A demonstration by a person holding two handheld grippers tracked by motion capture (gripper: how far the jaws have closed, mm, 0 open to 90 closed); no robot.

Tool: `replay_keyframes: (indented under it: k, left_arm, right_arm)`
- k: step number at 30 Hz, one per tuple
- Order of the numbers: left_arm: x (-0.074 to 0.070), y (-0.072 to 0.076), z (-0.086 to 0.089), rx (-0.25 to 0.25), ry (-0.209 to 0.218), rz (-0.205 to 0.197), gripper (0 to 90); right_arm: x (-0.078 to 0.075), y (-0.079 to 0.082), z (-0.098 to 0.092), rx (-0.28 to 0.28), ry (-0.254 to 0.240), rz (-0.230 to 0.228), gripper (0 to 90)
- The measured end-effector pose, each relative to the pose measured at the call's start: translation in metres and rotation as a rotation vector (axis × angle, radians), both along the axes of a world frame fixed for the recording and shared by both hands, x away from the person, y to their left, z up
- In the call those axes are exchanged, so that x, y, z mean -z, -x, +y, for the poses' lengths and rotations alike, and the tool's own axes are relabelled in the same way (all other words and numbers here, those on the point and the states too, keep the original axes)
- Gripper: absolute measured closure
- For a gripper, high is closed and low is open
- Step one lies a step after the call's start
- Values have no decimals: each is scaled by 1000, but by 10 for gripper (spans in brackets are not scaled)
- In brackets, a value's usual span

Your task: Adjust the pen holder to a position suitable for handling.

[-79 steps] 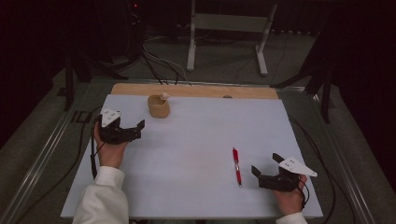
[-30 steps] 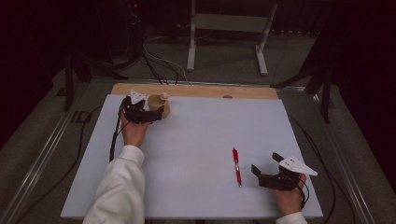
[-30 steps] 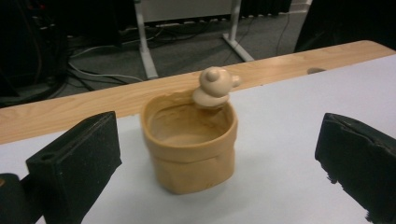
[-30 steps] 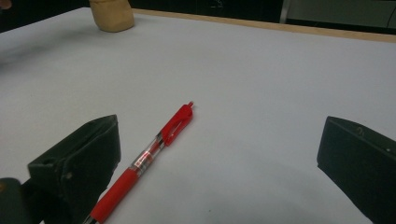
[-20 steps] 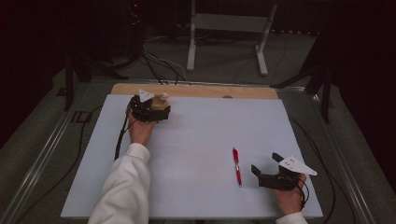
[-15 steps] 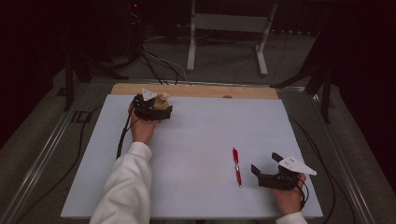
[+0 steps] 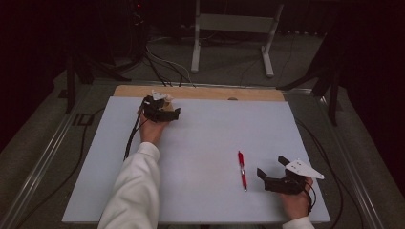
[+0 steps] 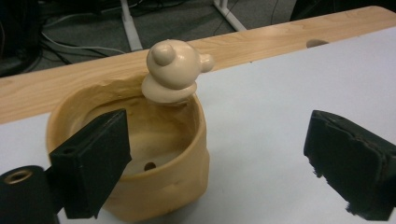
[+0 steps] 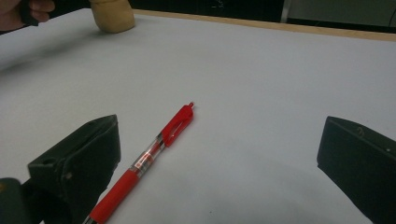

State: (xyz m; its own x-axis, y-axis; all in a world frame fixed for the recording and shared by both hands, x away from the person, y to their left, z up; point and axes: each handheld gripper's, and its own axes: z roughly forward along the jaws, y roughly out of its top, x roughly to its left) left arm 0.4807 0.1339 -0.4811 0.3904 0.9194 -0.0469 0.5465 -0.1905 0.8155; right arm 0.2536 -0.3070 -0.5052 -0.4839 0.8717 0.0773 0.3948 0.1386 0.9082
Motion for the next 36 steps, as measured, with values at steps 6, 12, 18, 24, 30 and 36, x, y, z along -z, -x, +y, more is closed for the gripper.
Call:
replay_keyframes:
  k: [6, 12, 18, 24, 30, 36]
  left_arm:
    - [4, -9, -1, -27, -3, 13, 165]
    - [6, -12, -6, -17, -11, 36, 216]
    - [10, -7, -9, -26, -80, 30, 250]
    - [12, 6, 3, -19, -63, 16, 423]
    - [23, 16, 6, -12, -57, 58, 542]
    - [33, 28, 7, -19, -65, 41, 663]
  right_arm:
    - [0, 0, 0, -1, 7, -3, 1]
    - [0, 0, -1, 1, 2, -1, 1]
    - [0, 0, -1, -2, 4, -5, 1]
    - [0, 0, -1, -2, 4, -1, 1]
    - [0, 0, 0, -3, 9, 2, 1]
    - [0, 0, 0, -4, 9, 3, 1]
